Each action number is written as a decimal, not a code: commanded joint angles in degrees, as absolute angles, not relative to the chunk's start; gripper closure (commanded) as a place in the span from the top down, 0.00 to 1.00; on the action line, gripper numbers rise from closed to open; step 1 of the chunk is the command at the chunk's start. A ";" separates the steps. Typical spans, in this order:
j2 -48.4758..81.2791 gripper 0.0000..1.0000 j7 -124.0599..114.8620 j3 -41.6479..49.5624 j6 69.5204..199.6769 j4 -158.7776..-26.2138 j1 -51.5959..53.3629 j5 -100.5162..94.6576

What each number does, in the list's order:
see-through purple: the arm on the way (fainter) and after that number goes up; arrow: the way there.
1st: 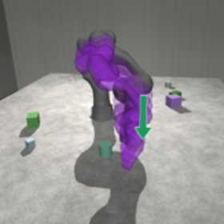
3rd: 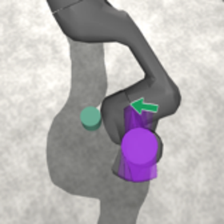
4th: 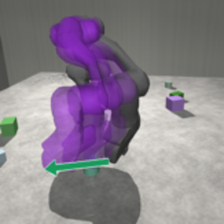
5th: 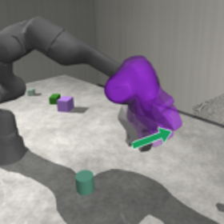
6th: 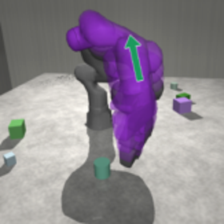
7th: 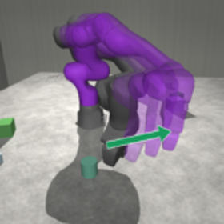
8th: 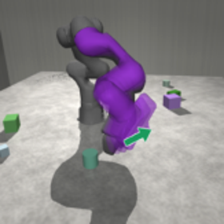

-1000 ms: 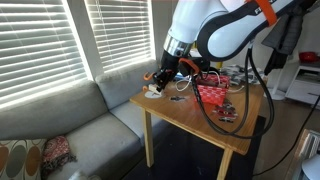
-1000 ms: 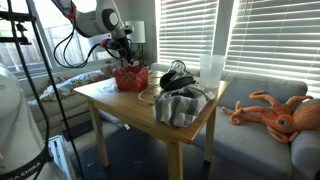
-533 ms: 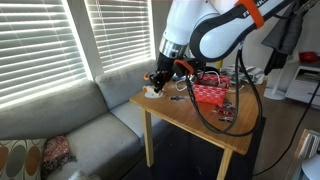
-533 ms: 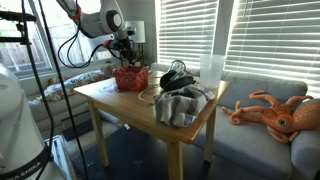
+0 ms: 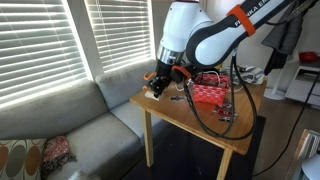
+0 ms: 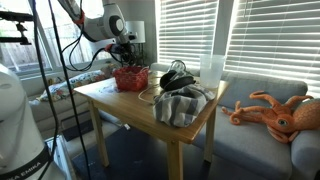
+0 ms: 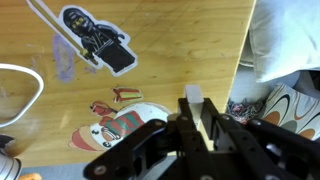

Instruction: Remove the wooden chip from the red basket and put it on the table

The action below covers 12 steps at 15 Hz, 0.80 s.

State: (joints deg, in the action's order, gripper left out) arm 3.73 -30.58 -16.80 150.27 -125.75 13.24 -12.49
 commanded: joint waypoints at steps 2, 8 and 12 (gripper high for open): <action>5.50 0.04 -29.93 -15.37 149.21 -123.83 15.16 -11.97; 6.25 0.04 -28.30 -15.15 149.32 -123.44 15.47 -10.95; 6.64 0.04 -26.92 -15.03 149.33 -123.46 15.57 -10.82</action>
State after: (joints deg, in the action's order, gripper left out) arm 5.67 -28.91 -16.03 150.27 -124.90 14.29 -12.21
